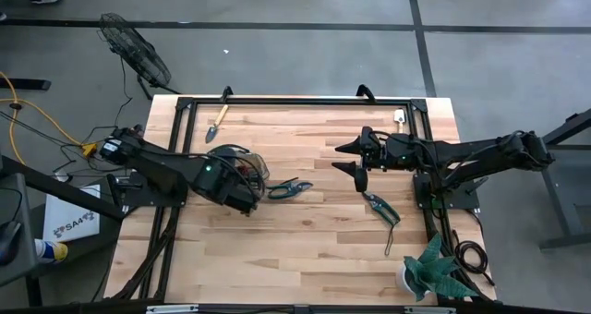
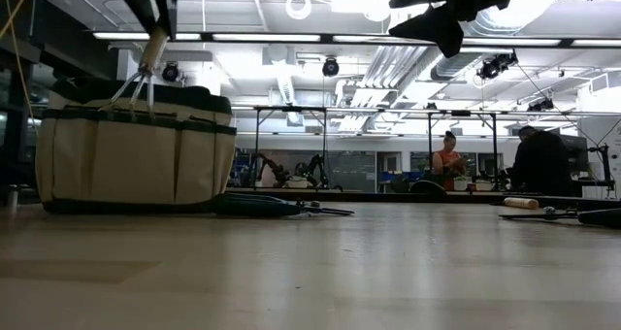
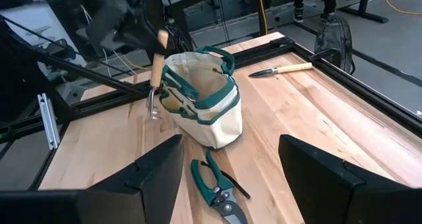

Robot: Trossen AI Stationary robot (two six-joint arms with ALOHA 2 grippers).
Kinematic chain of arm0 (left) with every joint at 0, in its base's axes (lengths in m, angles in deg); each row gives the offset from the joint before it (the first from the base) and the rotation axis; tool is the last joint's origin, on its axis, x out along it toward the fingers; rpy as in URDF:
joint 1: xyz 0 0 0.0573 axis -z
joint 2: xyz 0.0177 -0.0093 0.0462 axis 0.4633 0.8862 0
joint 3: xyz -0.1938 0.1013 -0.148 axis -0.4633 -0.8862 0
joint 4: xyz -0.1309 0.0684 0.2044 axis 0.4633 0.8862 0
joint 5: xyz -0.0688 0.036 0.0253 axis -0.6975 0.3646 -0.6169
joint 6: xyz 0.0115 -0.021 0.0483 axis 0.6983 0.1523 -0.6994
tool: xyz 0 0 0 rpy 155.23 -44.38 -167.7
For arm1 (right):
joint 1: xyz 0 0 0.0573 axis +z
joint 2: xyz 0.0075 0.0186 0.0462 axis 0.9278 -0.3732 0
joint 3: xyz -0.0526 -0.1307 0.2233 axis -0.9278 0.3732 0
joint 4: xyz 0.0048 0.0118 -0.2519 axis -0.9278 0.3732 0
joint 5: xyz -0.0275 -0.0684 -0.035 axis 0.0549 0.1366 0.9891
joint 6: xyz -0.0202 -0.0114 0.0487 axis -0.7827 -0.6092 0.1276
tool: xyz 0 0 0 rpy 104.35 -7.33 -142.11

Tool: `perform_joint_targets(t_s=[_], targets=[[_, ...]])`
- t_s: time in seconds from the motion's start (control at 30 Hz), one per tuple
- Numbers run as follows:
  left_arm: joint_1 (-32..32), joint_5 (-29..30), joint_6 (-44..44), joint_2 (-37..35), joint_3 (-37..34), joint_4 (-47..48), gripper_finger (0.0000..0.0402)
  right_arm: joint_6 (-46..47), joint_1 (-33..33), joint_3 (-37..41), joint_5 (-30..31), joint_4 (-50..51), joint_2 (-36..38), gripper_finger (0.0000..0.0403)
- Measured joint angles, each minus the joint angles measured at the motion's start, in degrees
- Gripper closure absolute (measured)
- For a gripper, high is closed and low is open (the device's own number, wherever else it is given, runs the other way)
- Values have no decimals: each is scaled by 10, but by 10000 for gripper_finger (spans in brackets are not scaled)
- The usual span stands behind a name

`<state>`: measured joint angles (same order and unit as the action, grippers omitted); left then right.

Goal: Pick & Place Garden tools in Gardening bag
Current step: Put the light brown hand rake into the white gardening bag

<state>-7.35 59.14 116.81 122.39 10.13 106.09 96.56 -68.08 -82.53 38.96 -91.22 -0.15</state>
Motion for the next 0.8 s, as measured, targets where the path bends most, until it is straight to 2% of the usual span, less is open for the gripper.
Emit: perform_joint_targets(t_s=[0.2, 0.57, 0.8], targets=[[-8, 27, -13, -20, 9, -1, 343, 0, 0, 0, 0, 0, 0, 163], [-55, 11, -85, -20, 8, -1, 343, 0, 0, 0, 15, 0, 0, 163], [-57, 0, -89, -20, 4, -1, 343, 0, 0, 0, 15, 0, 0, 163]])
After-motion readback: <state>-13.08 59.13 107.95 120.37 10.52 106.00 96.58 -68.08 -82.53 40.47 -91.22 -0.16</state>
